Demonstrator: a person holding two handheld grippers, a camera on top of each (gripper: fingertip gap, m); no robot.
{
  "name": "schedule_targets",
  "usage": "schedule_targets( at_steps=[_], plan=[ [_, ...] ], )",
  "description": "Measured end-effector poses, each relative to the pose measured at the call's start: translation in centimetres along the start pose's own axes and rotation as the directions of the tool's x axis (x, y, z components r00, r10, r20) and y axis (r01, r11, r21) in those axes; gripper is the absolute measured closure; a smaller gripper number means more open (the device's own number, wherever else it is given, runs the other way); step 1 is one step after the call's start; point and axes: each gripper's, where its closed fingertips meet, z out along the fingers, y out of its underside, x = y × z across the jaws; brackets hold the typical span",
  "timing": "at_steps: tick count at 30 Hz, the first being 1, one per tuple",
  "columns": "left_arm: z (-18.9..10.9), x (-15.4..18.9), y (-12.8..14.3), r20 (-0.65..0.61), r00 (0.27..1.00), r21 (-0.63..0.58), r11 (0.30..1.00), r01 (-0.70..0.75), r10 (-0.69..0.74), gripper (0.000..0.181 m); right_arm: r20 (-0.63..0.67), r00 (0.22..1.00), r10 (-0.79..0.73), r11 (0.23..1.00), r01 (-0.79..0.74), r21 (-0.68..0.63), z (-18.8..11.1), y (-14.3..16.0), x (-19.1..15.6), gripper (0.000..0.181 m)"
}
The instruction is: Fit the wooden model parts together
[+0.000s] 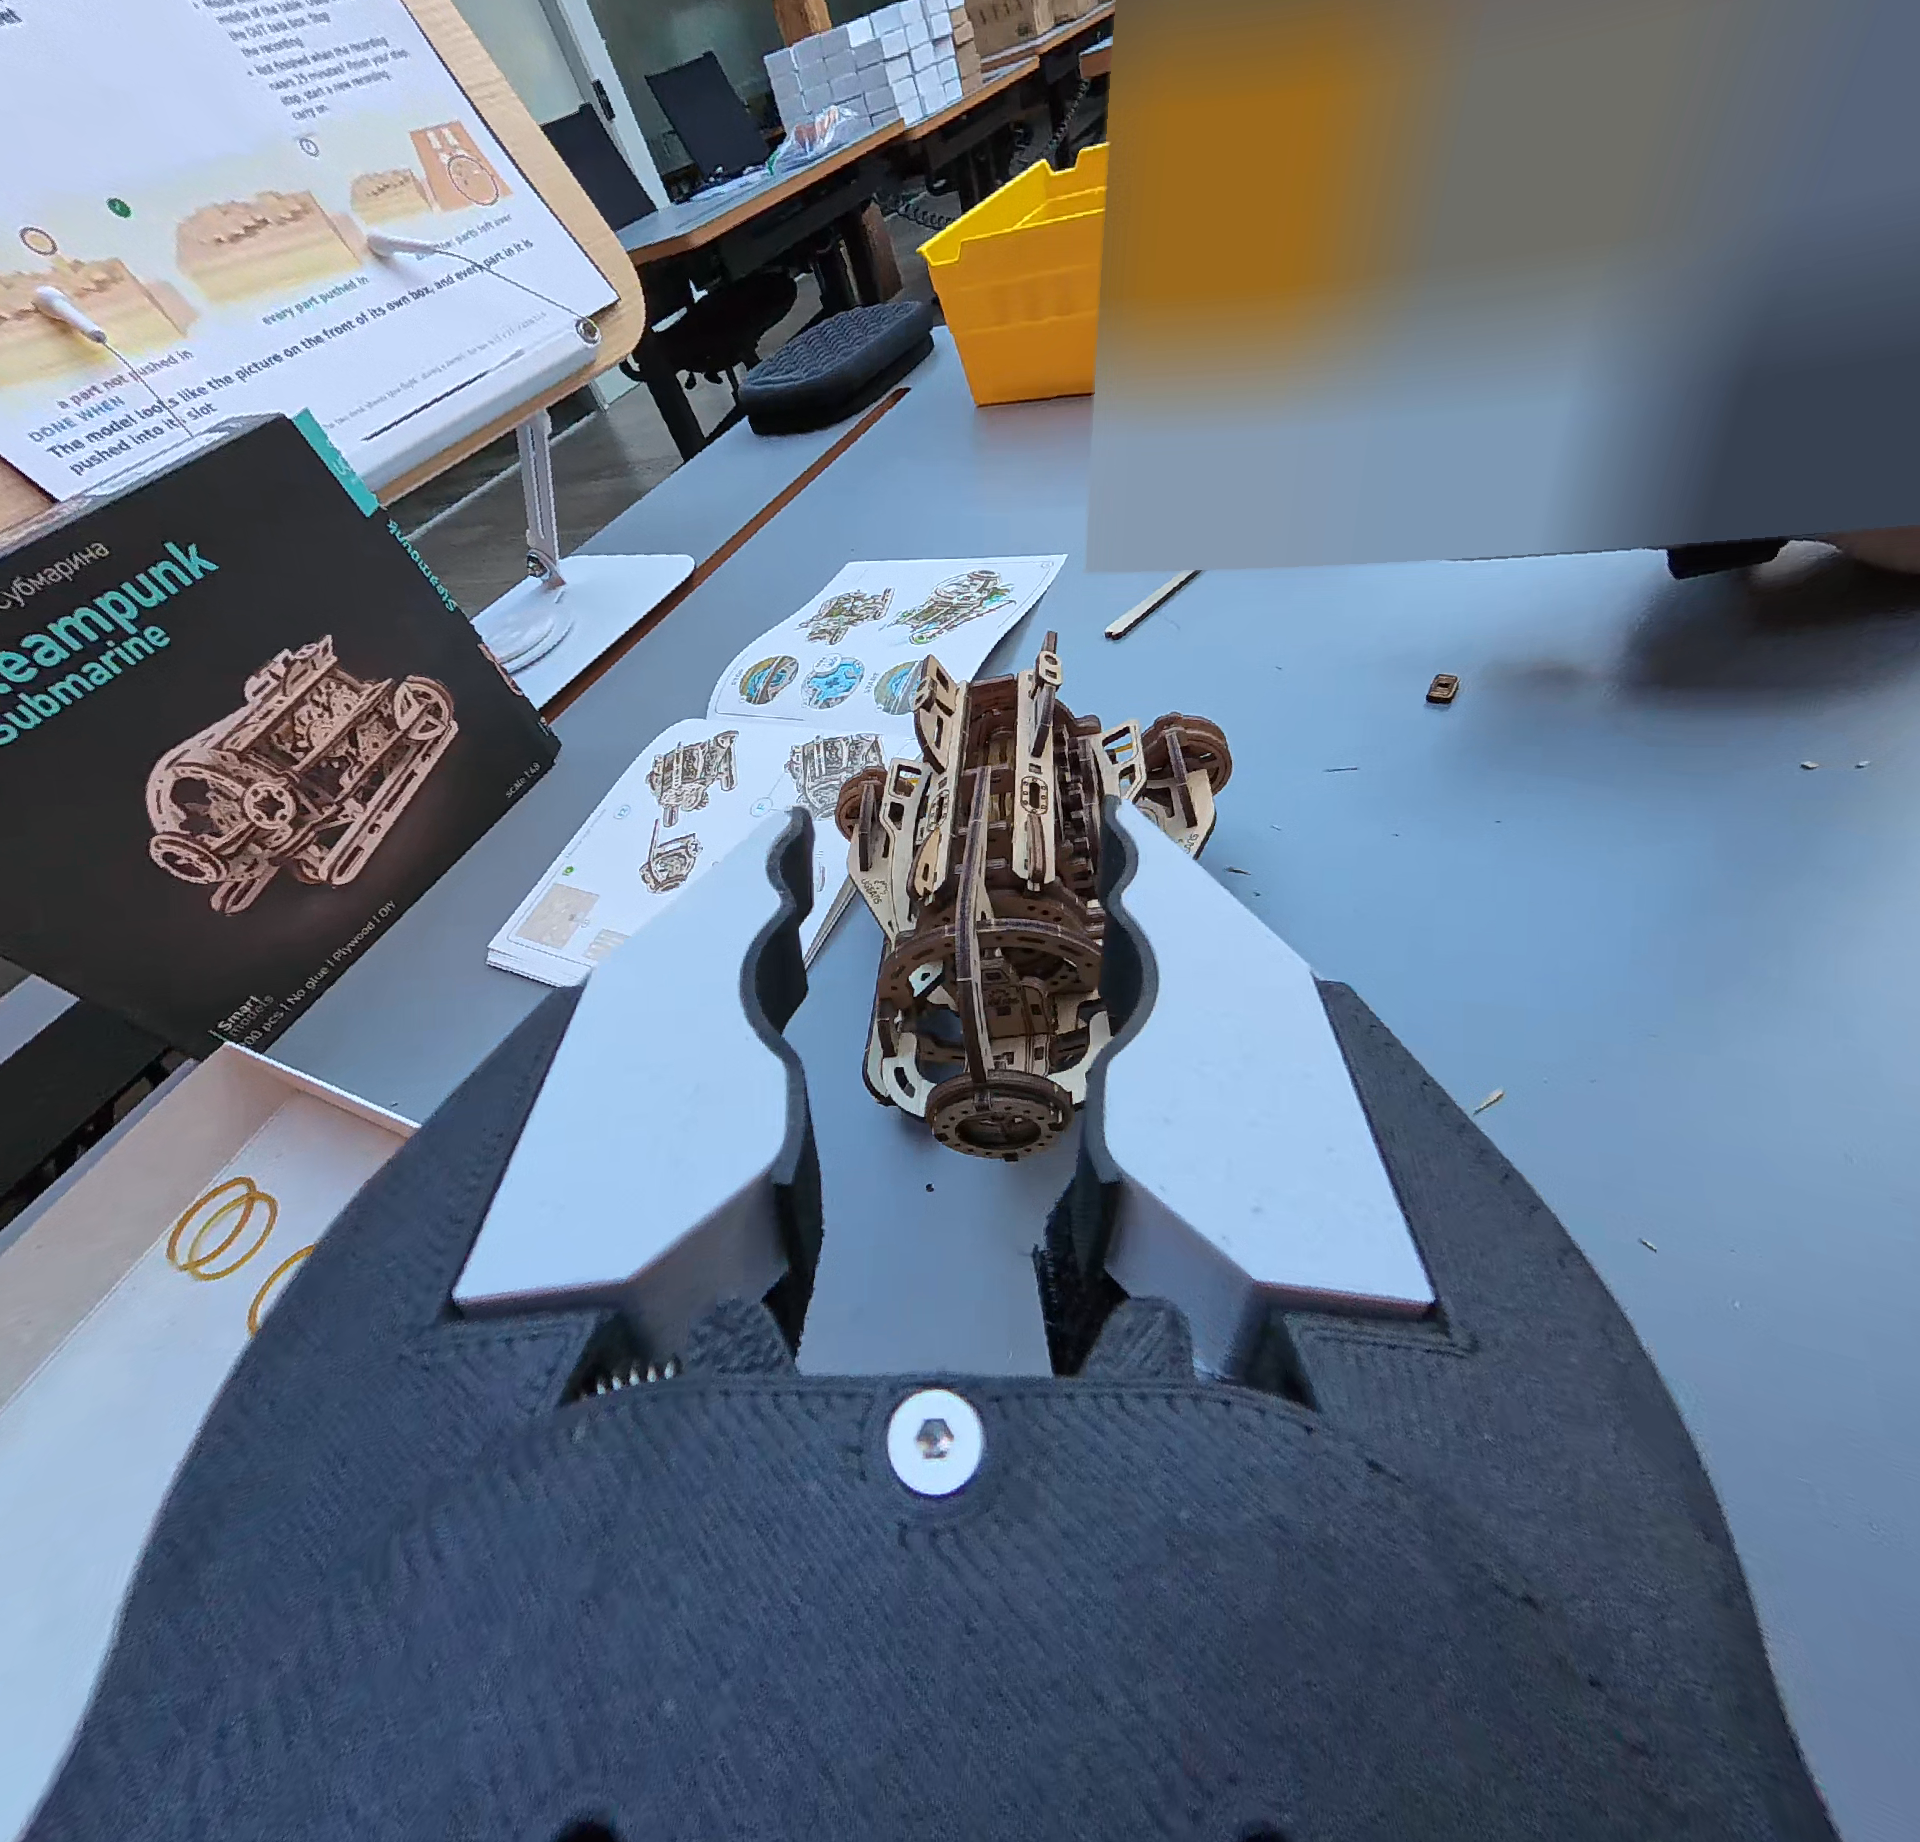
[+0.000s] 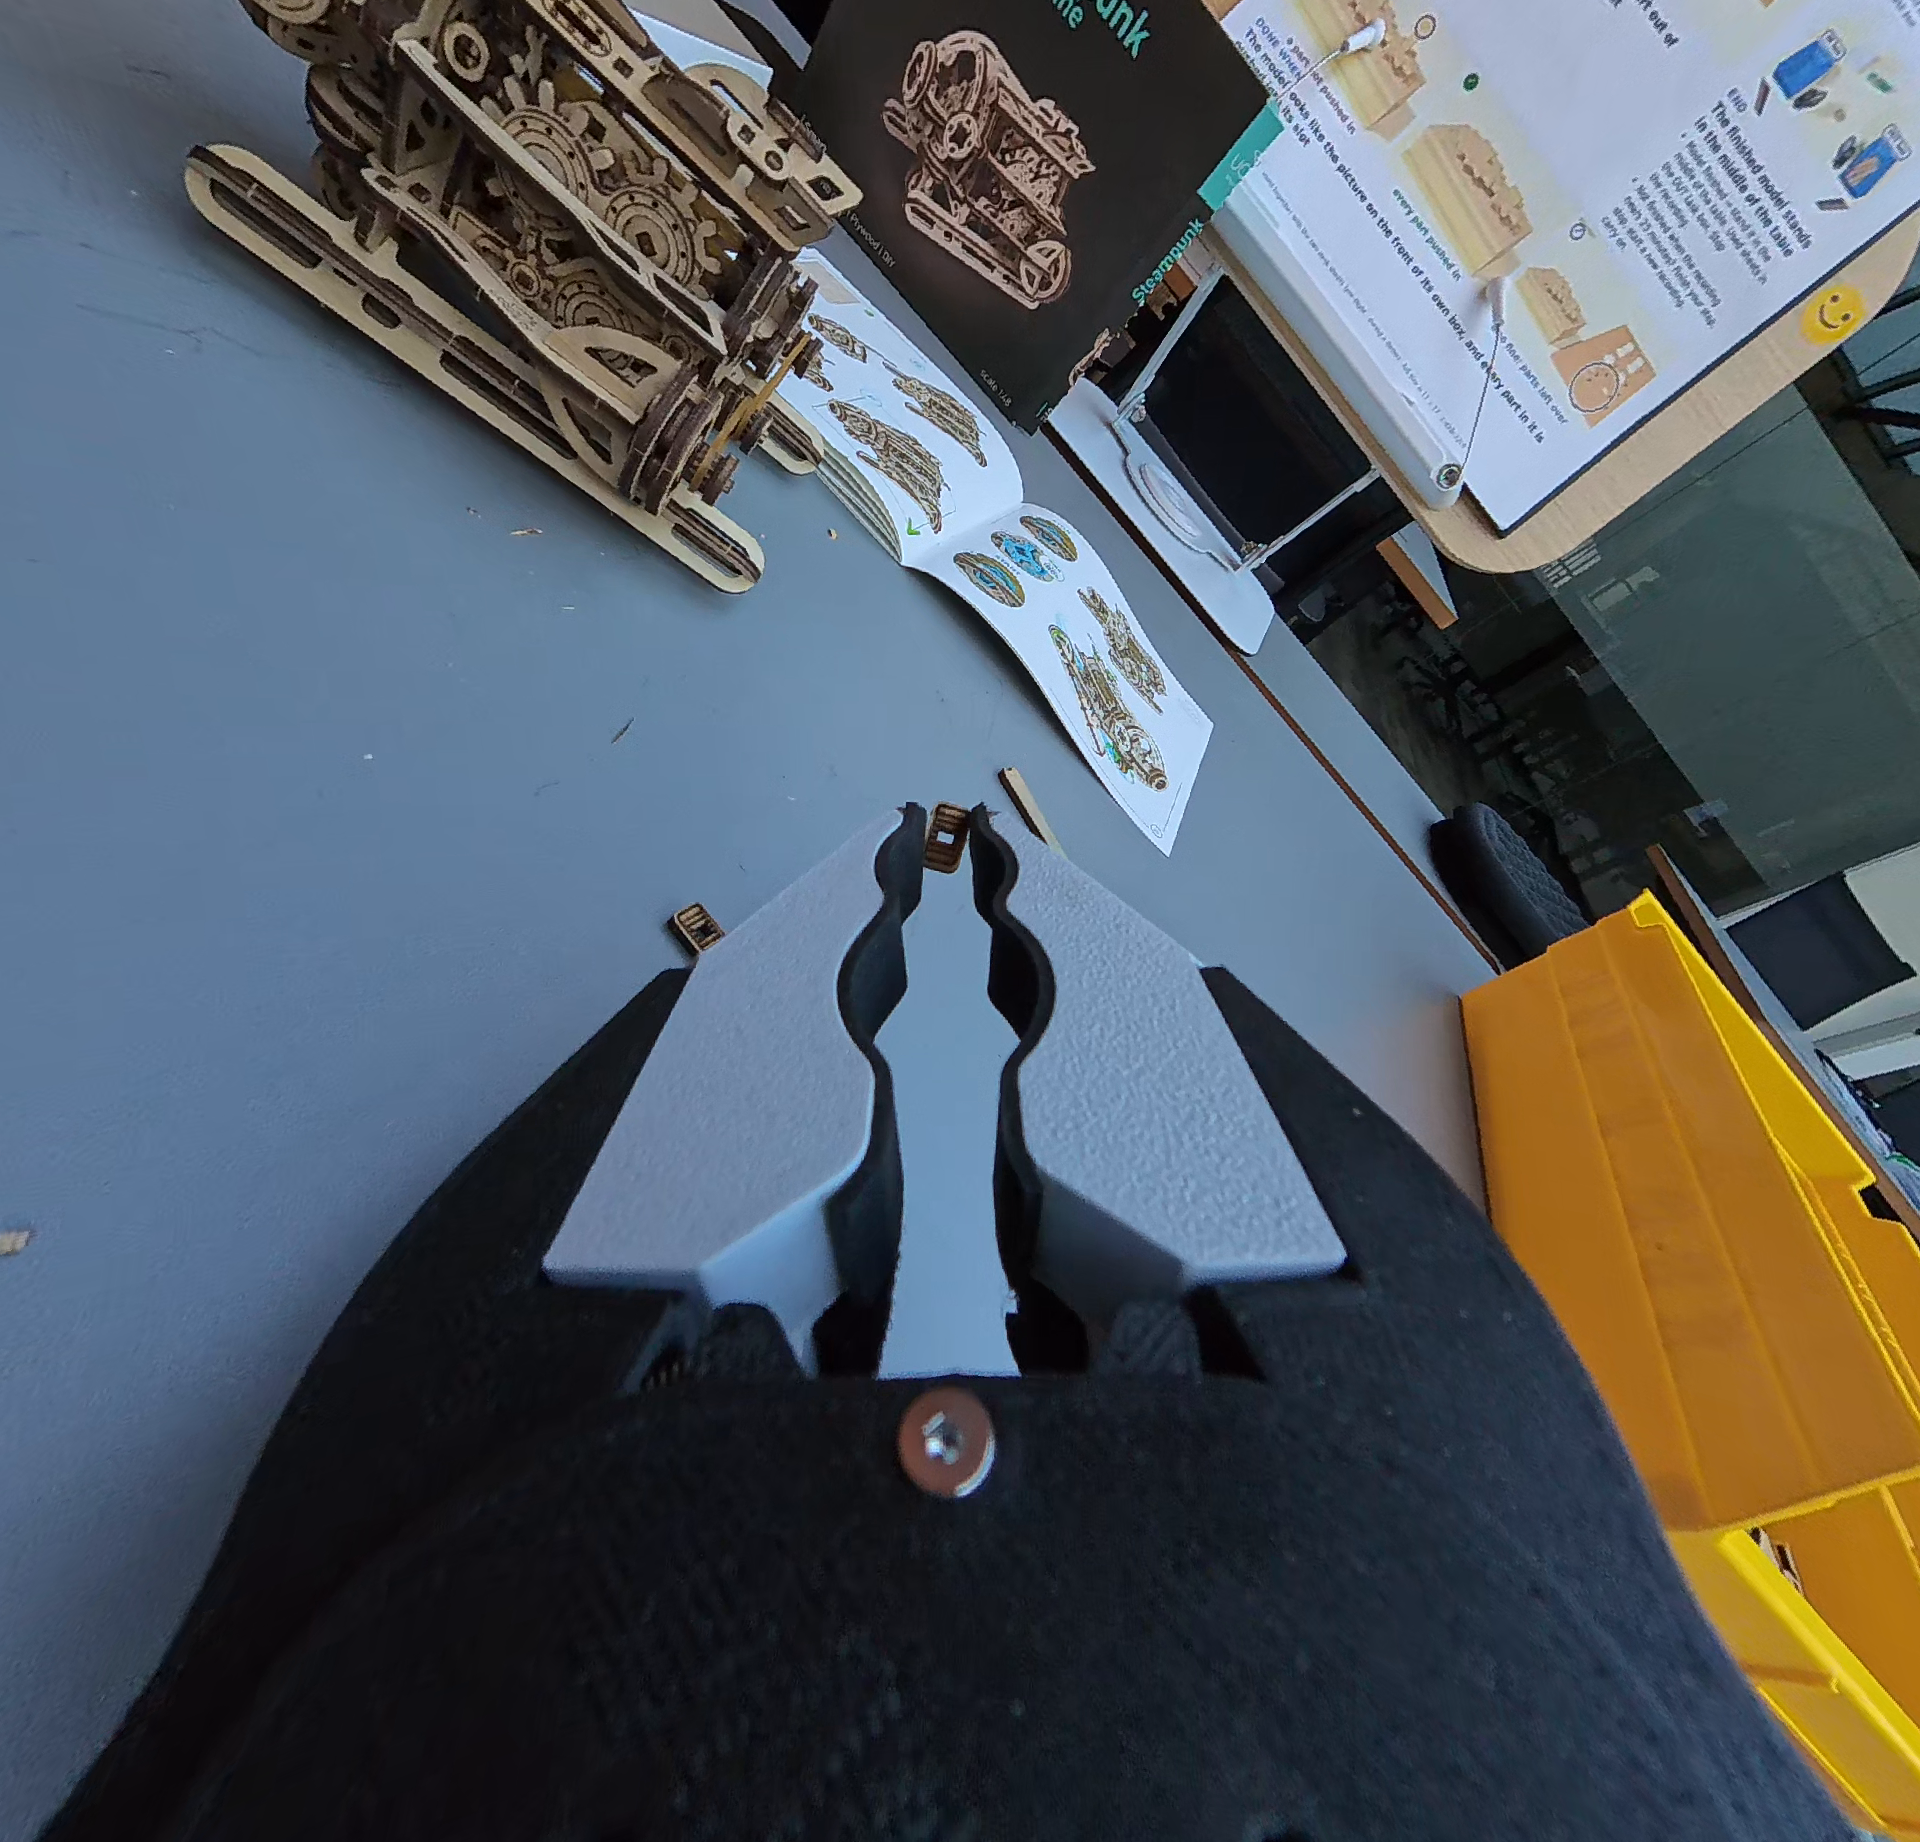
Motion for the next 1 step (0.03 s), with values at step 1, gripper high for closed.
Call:
schedule_targets(
  at_steps=[1],
  plan=[
    [-0.01, -0.03, 0.03, 0.003, 1.0, -0.001, 1.0, 0.0, 0.0, 0.128, 0.001, 1.0, -0.002, 1.0, 0.002, -0.001, 0.02, 0.01, -0.03, 0.174]
  ],
)
